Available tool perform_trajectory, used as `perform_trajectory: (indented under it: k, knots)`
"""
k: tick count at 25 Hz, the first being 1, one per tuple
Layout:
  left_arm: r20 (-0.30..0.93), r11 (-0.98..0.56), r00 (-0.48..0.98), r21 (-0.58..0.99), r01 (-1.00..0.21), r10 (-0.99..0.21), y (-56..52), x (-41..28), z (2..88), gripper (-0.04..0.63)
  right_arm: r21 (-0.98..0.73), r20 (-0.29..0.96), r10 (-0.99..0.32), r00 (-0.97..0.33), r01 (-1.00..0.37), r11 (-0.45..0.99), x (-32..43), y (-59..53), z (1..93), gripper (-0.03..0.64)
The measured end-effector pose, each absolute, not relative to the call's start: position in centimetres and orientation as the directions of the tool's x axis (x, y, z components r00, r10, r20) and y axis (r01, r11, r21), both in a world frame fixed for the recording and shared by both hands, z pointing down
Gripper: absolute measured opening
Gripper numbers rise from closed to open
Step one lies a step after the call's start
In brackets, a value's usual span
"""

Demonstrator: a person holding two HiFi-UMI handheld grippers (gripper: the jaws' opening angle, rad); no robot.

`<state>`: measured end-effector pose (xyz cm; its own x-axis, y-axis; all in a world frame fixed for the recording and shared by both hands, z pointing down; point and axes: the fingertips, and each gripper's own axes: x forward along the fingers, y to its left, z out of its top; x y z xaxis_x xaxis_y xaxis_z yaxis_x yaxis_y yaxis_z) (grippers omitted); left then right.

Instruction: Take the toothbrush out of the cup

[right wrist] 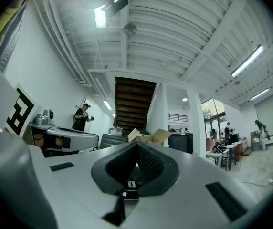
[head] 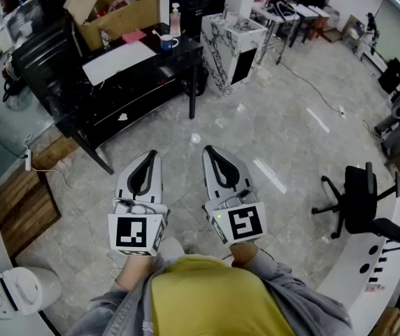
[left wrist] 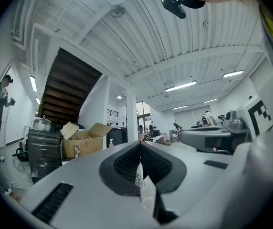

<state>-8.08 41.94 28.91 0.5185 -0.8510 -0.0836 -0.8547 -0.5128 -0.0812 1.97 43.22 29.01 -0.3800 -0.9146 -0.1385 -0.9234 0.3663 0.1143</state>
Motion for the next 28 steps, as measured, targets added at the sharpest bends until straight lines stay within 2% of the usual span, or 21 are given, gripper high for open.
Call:
perform_trajectory:
  k: [8, 21, 28]
  knots:
    - [-0.1, -0.519, 0.523, -0.069, -0.852, -0.846, 36.1, -8.3, 29.8, 0.0, 0.118, -0.154, -0.911, -0.384, -0.922, 0.369, 1.8, 37.4, 29.6, 0.011]
    - [-0.126, -0.595, 0.604, -0.104, -0.797, -0.787, 15.4, -9.8, 27.6, 0.0, 0.144, -0.184, -0.935, -0.304, -0.949, 0.28, -0.5, 16.9, 27.7, 0.038]
    - [-0.117, -0.626, 0.634, -0.099, -0.774, -0.765, 7.5, -9.9, 28.3, 0.0, 0.134, -0.184, -0.941, -0.286, -0.955, 0.264, -1.3, 8.9, 28.3, 0.055]
